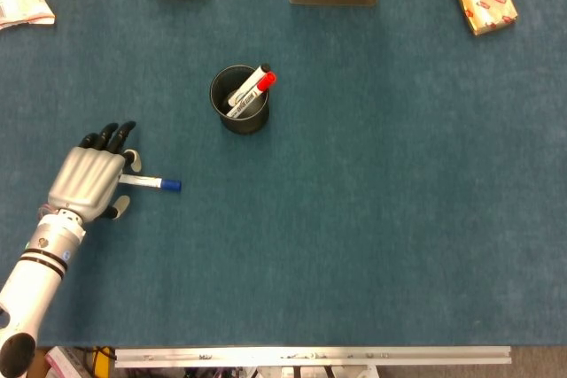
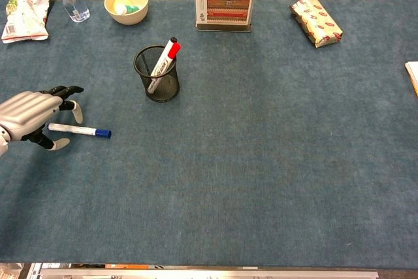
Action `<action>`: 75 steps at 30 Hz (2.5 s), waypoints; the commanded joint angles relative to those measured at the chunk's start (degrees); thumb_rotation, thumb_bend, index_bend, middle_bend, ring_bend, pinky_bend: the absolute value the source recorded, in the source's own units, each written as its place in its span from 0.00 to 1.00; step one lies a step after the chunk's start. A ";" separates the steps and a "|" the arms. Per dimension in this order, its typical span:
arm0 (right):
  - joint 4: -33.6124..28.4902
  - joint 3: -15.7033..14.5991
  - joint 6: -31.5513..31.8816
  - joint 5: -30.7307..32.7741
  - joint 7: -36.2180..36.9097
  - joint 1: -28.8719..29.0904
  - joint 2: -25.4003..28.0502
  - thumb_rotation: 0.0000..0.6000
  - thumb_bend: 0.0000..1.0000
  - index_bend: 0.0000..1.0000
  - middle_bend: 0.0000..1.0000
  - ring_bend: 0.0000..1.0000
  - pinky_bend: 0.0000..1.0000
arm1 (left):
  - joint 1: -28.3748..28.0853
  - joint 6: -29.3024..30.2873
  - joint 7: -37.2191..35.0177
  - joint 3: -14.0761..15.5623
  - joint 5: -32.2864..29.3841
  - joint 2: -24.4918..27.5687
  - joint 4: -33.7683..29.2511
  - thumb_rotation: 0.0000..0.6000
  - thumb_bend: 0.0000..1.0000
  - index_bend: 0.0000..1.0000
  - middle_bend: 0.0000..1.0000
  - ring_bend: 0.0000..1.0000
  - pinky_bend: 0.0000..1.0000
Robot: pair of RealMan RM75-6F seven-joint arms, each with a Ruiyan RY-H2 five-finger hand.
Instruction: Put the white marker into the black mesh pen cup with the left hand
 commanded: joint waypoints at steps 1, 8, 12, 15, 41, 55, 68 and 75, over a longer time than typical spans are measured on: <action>-0.02 -0.06 -0.01 -0.06 -0.10 -0.01 -0.01 1.00 0.00 0.50 0.43 0.41 0.60 | -0.17 0.04 -0.02 0.12 0.03 -0.15 0.10 1.00 0.29 0.37 0.00 0.00 0.16; -0.04 -0.03 -0.22 0.10 -0.26 0.04 -0.04 1.00 0.00 0.50 0.43 0.41 0.60 | -0.77 -0.03 -0.12 0.19 -0.66 -1.04 1.13 1.00 0.29 0.38 0.00 0.00 0.16; -0.09 0.01 -0.14 0.12 -0.12 0.01 0.04 1.00 0.01 0.50 0.43 0.41 0.60 | -1.19 -0.21 -1.03 0.11 -0.55 -2.12 2.59 1.00 0.29 0.40 0.00 0.00 0.16; -0.12 0.01 -0.12 0.11 -0.09 -0.01 0.07 1.00 0.01 0.50 0.43 0.41 0.60 | -1.46 -0.31 -1.65 0.06 -0.41 -2.88 3.70 1.00 0.29 0.41 0.00 0.00 0.16; -0.27 -0.07 -0.36 0.13 -0.26 0.02 0.15 1.00 0.00 0.50 0.43 0.41 0.60 | -2.29 0.65 -2.50 0.54 0.21 -5.01 5.60 1.00 0.29 0.49 0.03 0.00 0.16; -0.26 -0.05 -0.48 0.22 -0.36 0.04 0.11 1.00 0.00 0.50 0.43 0.41 0.60 | -2.07 1.49 -2.85 0.65 0.22 -5.70 6.85 1.00 0.30 0.56 0.06 0.00 0.16; -0.27 0.00 -0.56 0.31 -0.40 0.07 0.11 1.00 0.00 0.50 0.43 0.41 0.60 | -1.76 2.85 -2.57 0.69 0.80 -5.48 5.54 1.00 0.30 0.60 0.08 0.00 0.16; -0.36 0.01 -0.28 0.18 -0.21 -0.01 0.20 1.00 0.00 0.50 0.43 0.41 0.60 | -0.94 5.52 -2.77 -0.20 0.78 -4.67 1.69 1.00 0.30 0.60 0.08 0.00 0.16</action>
